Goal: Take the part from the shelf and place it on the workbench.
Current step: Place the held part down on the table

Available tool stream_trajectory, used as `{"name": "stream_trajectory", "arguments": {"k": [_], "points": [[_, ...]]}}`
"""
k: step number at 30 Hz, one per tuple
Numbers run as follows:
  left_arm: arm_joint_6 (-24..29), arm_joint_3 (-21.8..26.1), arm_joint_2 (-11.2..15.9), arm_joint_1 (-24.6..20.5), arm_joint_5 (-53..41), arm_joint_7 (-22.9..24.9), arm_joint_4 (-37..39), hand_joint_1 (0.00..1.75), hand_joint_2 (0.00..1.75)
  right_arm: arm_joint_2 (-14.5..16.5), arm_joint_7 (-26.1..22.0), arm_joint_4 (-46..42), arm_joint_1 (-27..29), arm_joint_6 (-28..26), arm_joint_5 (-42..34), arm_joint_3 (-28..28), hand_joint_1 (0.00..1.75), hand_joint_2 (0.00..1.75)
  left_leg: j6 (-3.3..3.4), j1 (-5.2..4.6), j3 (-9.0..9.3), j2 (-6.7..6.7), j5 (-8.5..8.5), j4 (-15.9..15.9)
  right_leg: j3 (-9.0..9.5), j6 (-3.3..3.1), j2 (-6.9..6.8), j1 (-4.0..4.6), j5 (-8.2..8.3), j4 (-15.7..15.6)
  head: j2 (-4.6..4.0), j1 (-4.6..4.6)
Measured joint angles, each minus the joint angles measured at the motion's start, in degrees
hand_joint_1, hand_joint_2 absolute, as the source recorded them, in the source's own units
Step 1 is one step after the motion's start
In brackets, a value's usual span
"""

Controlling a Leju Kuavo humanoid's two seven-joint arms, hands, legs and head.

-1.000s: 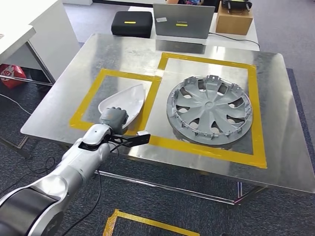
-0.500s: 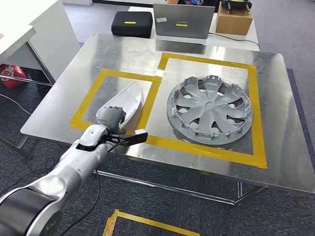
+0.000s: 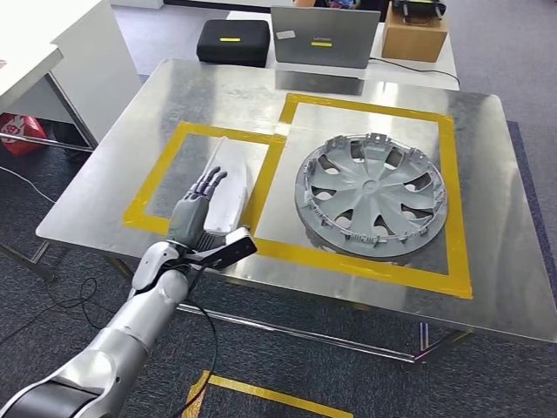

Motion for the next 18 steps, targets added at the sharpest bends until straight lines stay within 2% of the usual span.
{"name": "stream_trajectory", "arguments": {"k": [9,15,18], "points": [[-2.4,-0.14,-0.07,15.57,11.72,-6.18,-24.5,0.0,0.0,0.6,-0.05,-0.02,0.3,-0.7,-1.29,-1.86,0.0,0.0,0.15,-0.04,-0.03,0.0,-0.21,0.07,0.04,0.01,-0.04,-0.04,-0.13,-0.03,0.0,-0.01],[-0.65,0.66,0.73,26.13,20.7,-11.93,-35.9,0.0,0.0,1.72,0.16,-0.02,0.67,-2.15,-2.56,-3.48,0.0,0.0,0.97,-0.16,-0.09,0.01,-0.83,0.57,0.31,0.41,-0.09,-0.21,-0.3,-0.1,0.0,-0.04],[0.16,3.12,1.03,30.59,25.27,-14.53,-39.64,0.0,0.0,2.31,0.16,-0.06,0.86,-2.38,-2.95,-4.26,0.0,0.0,1.54,-0.08,0.21,-0.06,-0.19,0.04,0.54,1.03,-0.16,-0.19,-0.21,-0.37,0.0,-0.04]]}}
